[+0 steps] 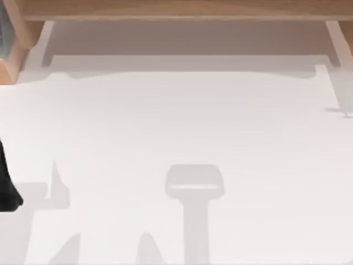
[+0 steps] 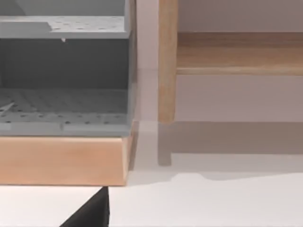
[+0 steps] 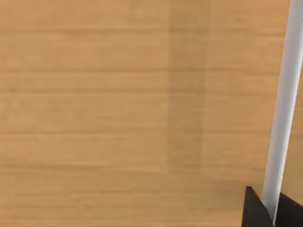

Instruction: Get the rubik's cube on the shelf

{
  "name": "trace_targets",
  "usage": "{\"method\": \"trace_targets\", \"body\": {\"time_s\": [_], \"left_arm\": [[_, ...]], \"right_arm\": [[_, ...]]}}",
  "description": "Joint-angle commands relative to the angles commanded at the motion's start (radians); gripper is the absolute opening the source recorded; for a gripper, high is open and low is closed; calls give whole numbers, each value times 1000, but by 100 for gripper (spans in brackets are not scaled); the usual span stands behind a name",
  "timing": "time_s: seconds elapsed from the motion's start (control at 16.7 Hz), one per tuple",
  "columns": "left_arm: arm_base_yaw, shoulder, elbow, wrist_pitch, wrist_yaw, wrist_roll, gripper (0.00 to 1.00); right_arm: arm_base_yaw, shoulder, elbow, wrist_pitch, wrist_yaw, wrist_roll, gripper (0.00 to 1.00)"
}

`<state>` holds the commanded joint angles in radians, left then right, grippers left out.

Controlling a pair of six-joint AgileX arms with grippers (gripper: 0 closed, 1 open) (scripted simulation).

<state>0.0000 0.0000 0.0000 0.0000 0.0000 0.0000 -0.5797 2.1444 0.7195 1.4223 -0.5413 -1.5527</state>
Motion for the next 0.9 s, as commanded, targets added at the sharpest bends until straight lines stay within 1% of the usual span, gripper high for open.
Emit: {"method": "trace_targets", "body": {"time_s": [0.42, 0.72, 0.9], "left_arm": [[0, 0, 0, 0, 0, 0, 100], [0, 0, 0, 0, 0, 0, 100], [0, 0, 0, 0, 0, 0, 100]], "right_arm": [[-20, -14, -36, 30, -19, -3, 0], [-109, -69, -203, 132, -111, 4, 0], [-131, -83, -235, 158, -133, 1, 0]]}}
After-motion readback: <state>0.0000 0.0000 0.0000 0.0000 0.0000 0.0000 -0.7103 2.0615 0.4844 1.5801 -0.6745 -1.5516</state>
